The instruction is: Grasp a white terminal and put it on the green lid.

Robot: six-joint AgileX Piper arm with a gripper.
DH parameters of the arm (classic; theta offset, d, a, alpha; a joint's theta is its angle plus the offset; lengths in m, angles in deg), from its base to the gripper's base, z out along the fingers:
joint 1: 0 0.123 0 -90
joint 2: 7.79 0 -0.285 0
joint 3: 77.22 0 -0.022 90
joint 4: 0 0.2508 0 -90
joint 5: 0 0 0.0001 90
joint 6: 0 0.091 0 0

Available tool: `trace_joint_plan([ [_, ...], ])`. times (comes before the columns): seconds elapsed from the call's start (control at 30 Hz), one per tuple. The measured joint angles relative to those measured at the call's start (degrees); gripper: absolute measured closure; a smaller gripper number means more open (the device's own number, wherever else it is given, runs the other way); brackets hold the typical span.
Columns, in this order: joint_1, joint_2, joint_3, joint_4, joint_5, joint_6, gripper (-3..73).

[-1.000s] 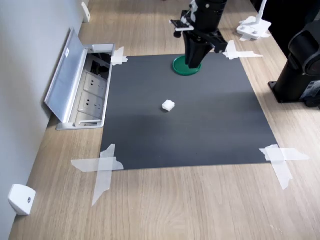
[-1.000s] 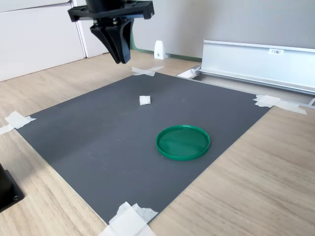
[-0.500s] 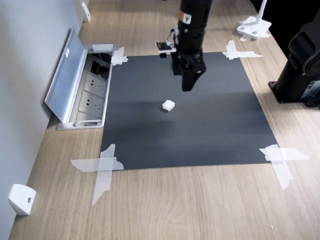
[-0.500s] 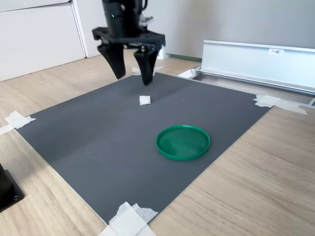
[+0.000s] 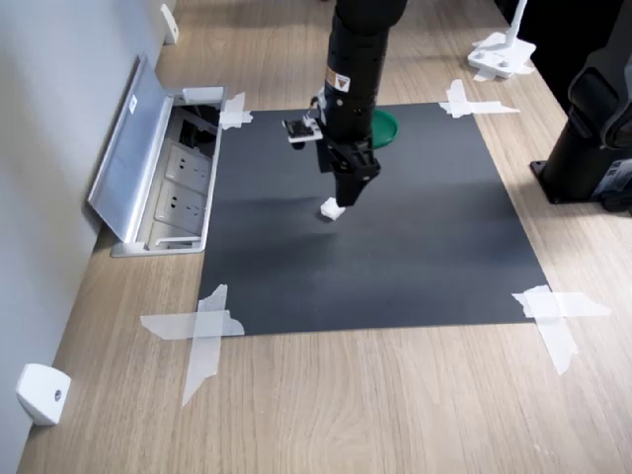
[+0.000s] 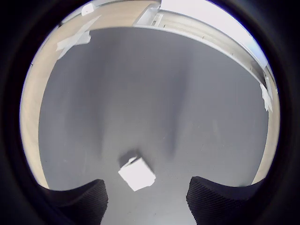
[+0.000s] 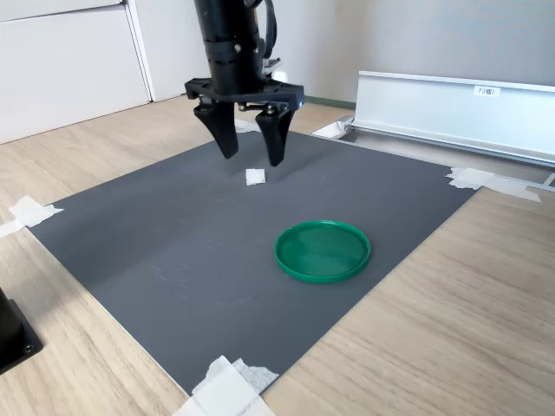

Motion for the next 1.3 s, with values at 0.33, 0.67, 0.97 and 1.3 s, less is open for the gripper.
trace_joint_plan([
  [0.33,0.9,3.8,-1.0,-0.3,0.5,0.3,-3.0],
  [0.67,2.1,5.3,-1.1,-0.1,0.0,0.3,-2.9],
  [0.97,2.1,6.8,-1.1,-0.6,-0.1,0.3,-2.3],
  [1.3,2.1,7.3,-1.4,-1.1,-0.7,-0.3,22.9],
])
